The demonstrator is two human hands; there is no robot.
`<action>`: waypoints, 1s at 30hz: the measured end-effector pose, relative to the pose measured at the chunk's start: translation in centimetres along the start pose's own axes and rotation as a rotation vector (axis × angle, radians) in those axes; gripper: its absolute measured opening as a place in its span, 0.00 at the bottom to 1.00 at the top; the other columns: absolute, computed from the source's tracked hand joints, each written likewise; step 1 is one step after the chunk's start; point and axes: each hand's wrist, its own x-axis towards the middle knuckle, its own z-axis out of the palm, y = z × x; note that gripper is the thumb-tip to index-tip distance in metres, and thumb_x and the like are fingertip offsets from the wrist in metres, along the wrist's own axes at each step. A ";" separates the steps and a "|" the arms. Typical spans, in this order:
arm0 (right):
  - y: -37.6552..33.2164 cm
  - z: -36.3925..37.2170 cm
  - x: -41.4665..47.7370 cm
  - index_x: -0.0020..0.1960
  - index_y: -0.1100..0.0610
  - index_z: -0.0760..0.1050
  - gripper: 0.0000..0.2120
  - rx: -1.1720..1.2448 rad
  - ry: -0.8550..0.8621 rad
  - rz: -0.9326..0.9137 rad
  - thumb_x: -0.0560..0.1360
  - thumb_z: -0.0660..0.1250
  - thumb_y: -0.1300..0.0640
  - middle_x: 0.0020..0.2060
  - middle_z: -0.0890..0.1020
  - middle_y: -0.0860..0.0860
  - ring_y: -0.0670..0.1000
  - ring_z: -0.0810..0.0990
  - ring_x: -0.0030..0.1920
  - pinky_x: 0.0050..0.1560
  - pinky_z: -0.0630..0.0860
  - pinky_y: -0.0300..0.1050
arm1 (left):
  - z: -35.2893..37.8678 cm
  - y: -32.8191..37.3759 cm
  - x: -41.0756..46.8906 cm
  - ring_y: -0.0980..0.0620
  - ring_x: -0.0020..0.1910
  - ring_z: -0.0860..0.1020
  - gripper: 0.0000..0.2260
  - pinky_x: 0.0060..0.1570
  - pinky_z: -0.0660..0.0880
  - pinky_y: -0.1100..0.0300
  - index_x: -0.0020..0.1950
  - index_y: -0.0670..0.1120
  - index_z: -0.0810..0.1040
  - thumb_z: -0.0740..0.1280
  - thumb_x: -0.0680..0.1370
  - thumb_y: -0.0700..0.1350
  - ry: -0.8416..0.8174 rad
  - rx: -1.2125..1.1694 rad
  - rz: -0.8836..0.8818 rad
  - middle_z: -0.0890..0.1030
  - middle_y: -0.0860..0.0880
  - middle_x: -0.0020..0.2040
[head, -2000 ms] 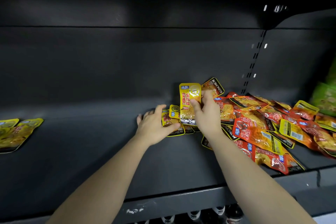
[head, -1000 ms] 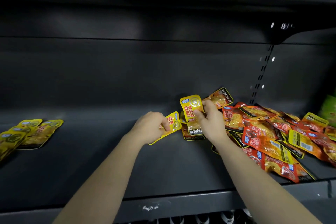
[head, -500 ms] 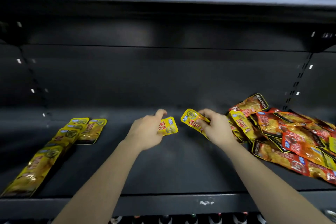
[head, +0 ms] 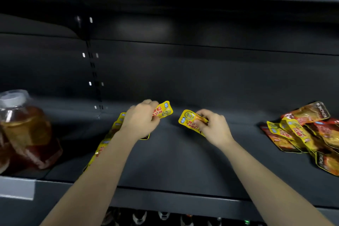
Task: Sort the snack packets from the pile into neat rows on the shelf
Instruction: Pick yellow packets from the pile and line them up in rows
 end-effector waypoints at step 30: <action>-9.9 12.4 1.5 0.59 0.54 0.73 0.20 0.535 -0.144 0.404 0.70 0.75 0.58 0.47 0.82 0.57 0.54 0.82 0.49 0.53 0.77 0.49 | 0.0 -11.7 -1.4 0.41 0.44 0.77 0.07 0.44 0.69 0.53 0.54 0.45 0.78 0.64 0.78 0.42 0.175 -0.048 -0.129 0.78 0.46 0.46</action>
